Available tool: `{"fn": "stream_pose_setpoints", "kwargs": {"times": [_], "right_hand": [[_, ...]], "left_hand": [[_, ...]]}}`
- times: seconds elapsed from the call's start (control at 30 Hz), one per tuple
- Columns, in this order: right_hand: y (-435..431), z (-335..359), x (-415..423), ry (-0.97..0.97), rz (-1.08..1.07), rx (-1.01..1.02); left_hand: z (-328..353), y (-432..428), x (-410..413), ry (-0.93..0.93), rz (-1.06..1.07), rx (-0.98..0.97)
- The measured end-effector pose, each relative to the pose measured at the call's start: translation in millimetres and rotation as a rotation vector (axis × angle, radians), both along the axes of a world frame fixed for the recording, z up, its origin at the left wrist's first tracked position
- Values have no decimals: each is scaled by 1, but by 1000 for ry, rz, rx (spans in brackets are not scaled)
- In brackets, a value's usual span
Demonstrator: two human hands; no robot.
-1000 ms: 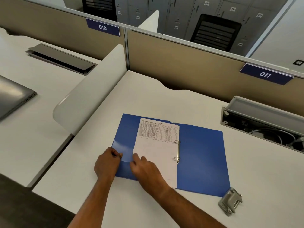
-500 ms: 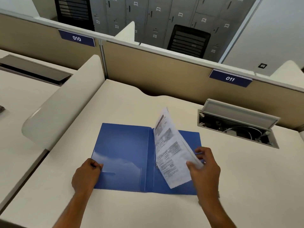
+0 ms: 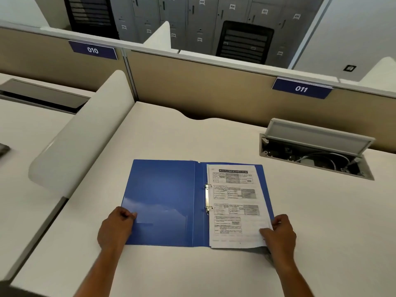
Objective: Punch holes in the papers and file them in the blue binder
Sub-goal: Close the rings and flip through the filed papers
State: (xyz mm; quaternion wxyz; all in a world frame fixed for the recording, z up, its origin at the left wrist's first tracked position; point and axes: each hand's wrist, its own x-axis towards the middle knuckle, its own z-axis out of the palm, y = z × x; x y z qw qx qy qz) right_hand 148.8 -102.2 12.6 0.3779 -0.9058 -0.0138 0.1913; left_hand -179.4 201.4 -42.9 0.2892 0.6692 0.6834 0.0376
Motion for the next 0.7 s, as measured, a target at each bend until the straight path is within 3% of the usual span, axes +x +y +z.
{"fn": "stream_pose_setpoints", "kwargs": {"times": [0.1,0.2,0.27,0.43,0.57,0.7], "right_hand": [[5,1,-2,-61,125,-184],[11,2,0,-361,346,-520],[25,3,0,-510,498,-579],[67,-27,-27,-410,865,-494],[78,-56,-33,-335,917,-616],[76,-63,-32,-411,924,-641]], "left_hand": [[5,1,2,-23,24,-36],[14,0,3,-105,115,-70],[22,-5,4,-112,188,-32],[24,-16,12,23,214,-2],[24,-16,21,30,238,-26],[23,-8,23,-27,310,-73]]}}
